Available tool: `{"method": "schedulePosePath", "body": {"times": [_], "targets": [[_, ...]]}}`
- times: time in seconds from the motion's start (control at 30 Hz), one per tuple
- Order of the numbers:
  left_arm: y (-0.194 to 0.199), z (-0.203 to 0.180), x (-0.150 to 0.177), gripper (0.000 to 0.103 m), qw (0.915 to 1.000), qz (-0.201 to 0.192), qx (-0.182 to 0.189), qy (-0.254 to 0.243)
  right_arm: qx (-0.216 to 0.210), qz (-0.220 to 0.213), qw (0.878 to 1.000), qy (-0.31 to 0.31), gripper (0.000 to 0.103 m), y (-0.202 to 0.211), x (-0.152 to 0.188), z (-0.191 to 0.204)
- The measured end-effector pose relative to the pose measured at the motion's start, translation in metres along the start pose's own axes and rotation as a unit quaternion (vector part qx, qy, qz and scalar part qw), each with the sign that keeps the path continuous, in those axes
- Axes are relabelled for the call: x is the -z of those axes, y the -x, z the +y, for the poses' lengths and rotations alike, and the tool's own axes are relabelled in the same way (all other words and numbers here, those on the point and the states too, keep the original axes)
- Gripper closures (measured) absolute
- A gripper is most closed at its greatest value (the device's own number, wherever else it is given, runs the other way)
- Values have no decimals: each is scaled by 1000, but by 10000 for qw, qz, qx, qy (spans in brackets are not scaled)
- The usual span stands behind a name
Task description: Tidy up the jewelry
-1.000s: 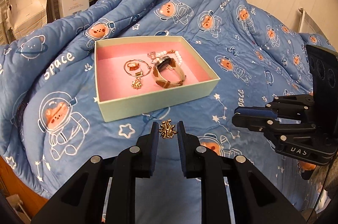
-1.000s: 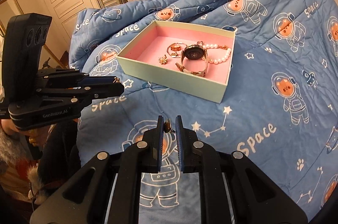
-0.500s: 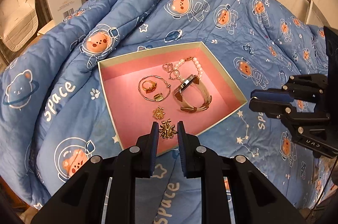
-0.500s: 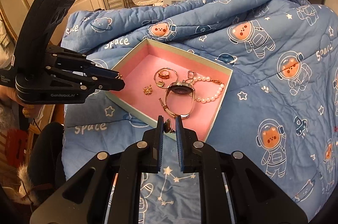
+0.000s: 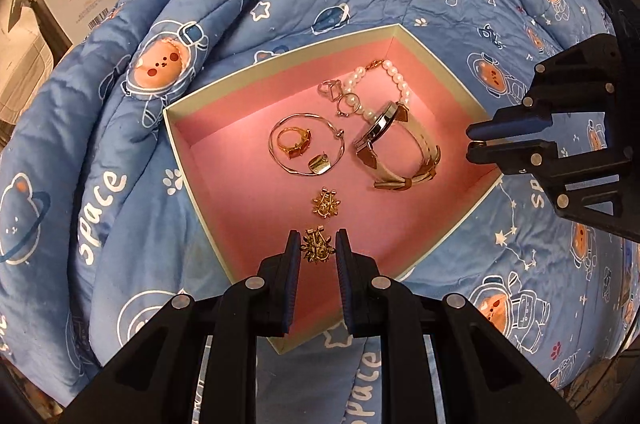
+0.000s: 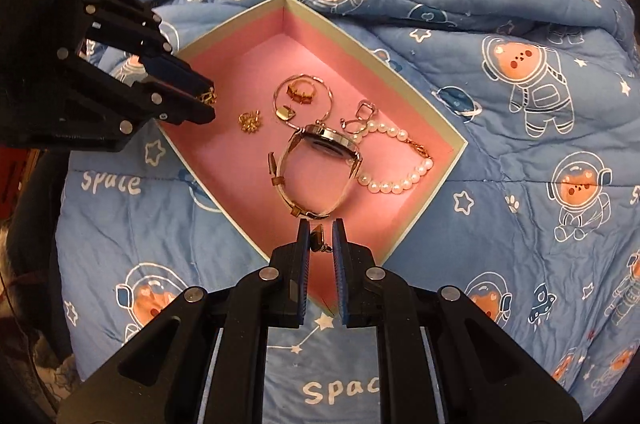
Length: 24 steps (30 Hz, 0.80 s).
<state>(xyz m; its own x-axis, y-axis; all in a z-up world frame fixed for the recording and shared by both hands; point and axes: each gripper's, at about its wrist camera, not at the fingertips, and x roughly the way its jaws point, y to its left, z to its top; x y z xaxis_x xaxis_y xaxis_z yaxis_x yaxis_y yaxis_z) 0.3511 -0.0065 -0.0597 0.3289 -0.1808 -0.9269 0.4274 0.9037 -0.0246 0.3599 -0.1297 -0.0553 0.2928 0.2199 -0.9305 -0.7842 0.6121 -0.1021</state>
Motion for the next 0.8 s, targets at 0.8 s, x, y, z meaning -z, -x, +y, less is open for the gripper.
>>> {"method": "schedulePosePath", "body": {"times": [0.8], "targets": [[-10, -9, -9, 78, 9992, 117, -99, -373, -2, 549, 9978, 379, 86, -35, -16, 1]]}}
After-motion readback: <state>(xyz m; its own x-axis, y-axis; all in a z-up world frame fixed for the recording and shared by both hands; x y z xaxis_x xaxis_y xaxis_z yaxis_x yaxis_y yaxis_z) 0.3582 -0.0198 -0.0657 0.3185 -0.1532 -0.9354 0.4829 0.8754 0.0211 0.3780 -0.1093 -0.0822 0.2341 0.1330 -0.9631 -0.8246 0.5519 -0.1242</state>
